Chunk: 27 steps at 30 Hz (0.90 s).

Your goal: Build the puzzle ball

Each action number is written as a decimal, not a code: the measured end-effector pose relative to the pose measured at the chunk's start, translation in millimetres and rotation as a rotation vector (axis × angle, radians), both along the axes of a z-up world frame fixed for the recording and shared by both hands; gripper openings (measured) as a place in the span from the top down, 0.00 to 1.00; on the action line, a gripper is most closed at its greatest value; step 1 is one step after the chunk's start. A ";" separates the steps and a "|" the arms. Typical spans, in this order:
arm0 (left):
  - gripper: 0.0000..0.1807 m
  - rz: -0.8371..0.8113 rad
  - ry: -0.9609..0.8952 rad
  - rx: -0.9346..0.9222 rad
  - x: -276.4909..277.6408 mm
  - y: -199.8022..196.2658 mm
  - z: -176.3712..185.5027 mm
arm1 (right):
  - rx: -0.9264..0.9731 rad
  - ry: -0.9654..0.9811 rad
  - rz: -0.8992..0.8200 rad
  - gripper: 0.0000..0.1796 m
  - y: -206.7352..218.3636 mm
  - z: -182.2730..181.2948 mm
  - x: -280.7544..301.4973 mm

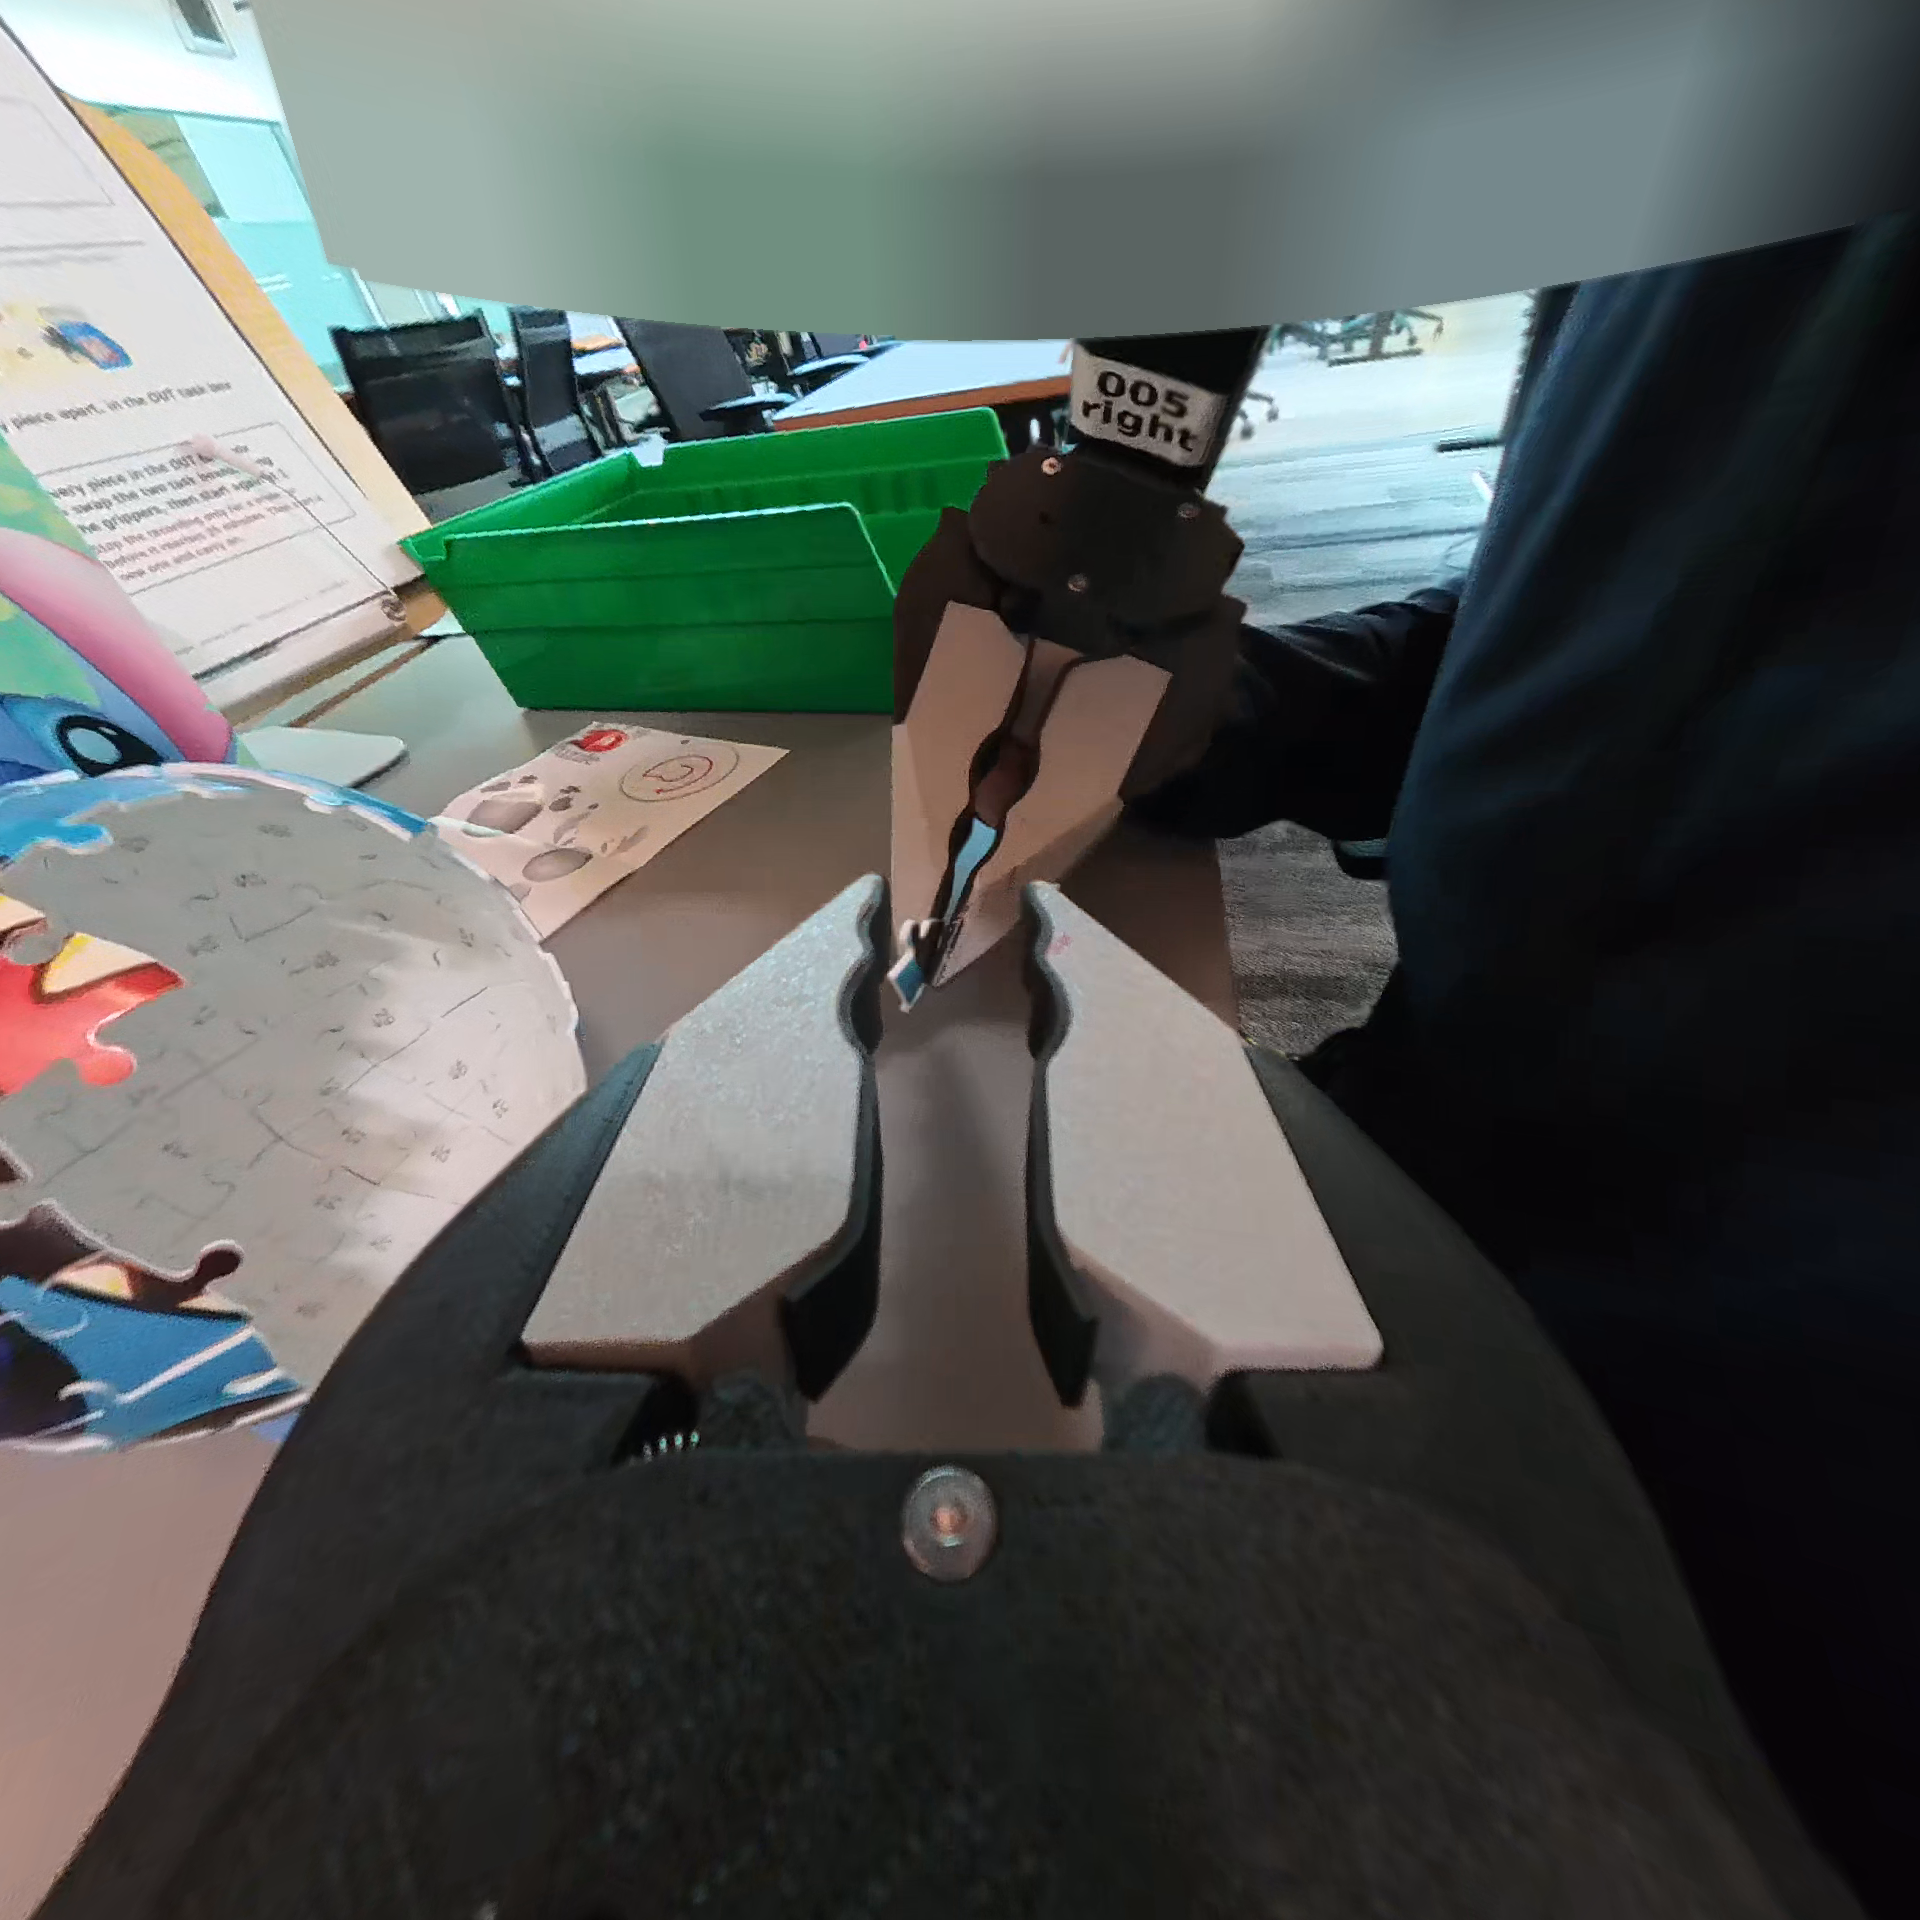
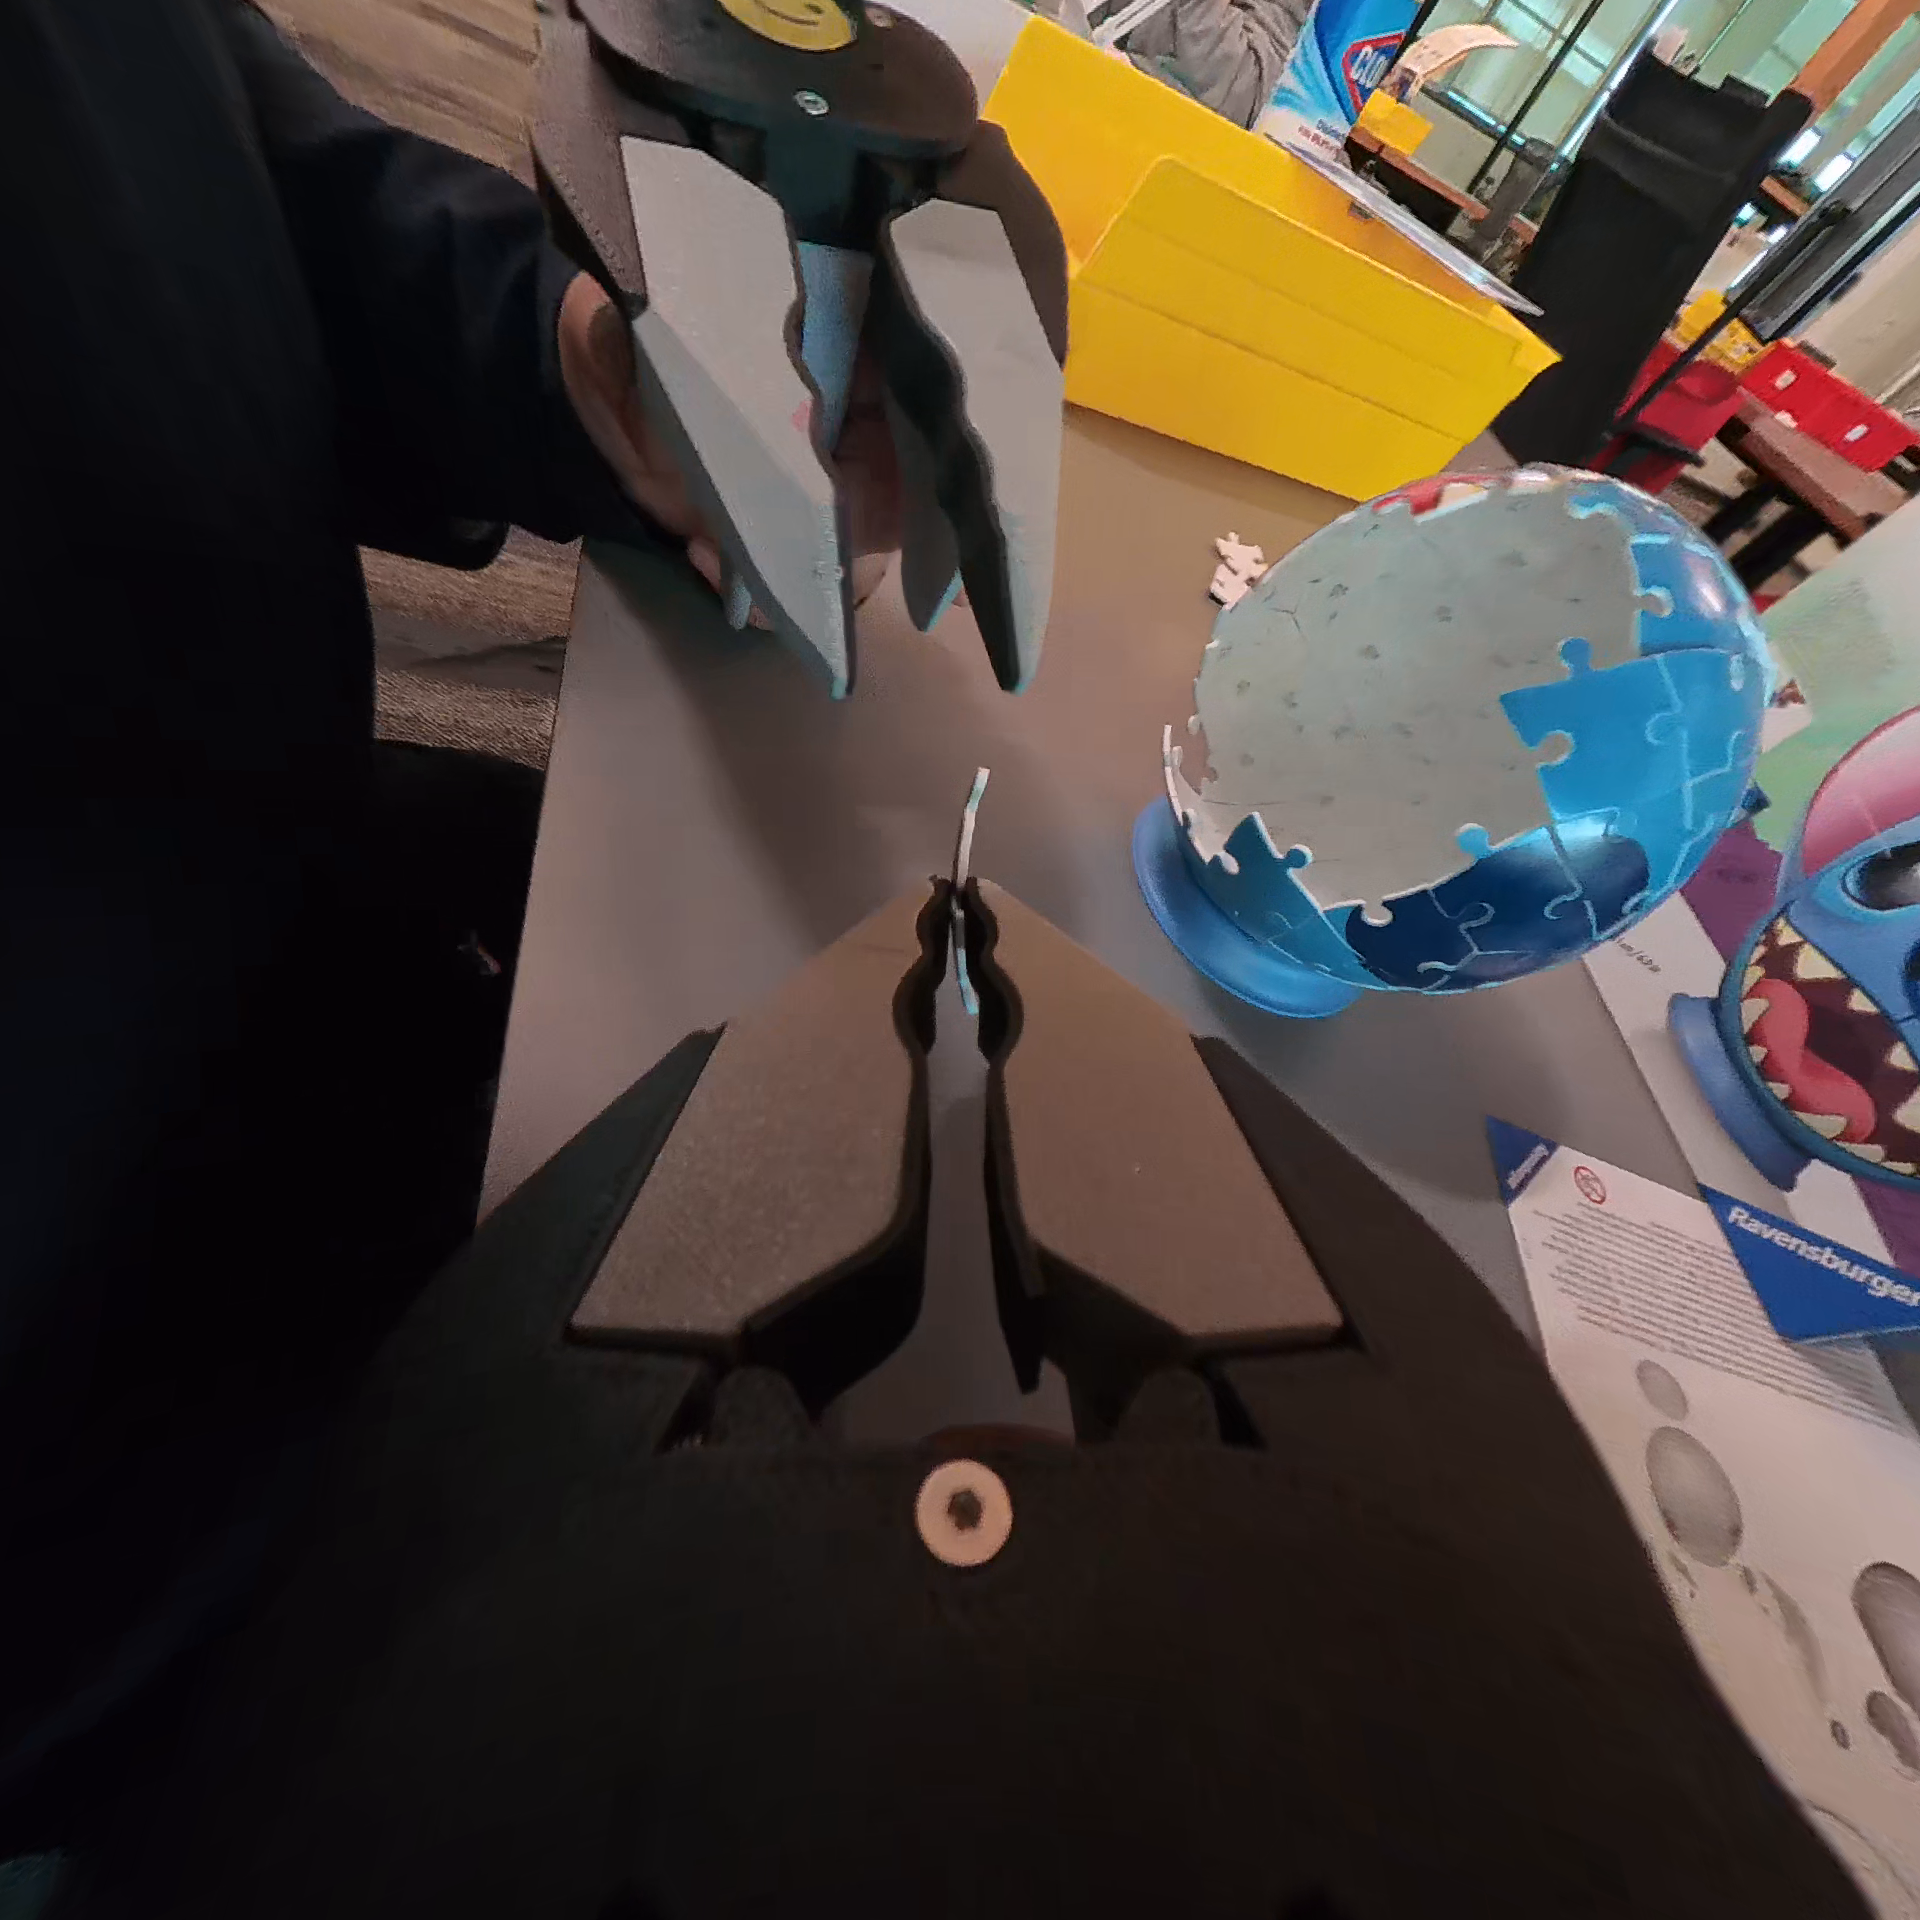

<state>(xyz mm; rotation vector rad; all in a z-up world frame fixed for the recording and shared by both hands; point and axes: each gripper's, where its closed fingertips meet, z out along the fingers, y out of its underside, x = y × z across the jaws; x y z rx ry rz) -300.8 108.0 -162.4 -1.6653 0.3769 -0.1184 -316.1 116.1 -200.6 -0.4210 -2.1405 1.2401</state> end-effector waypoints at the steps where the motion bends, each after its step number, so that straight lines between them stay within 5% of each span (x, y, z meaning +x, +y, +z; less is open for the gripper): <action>1: 0.88 0.014 0.002 0.020 -1.6 -0.9 2.5 | -0.010 -0.005 -0.001 1.00 0.6 0.8 -0.3; 27: 0.90 0.082 0.011 0.106 -9.1 -6.2 12.8 | 0.010 0.086 -0.011 1.00 -3.9 6.8 6.2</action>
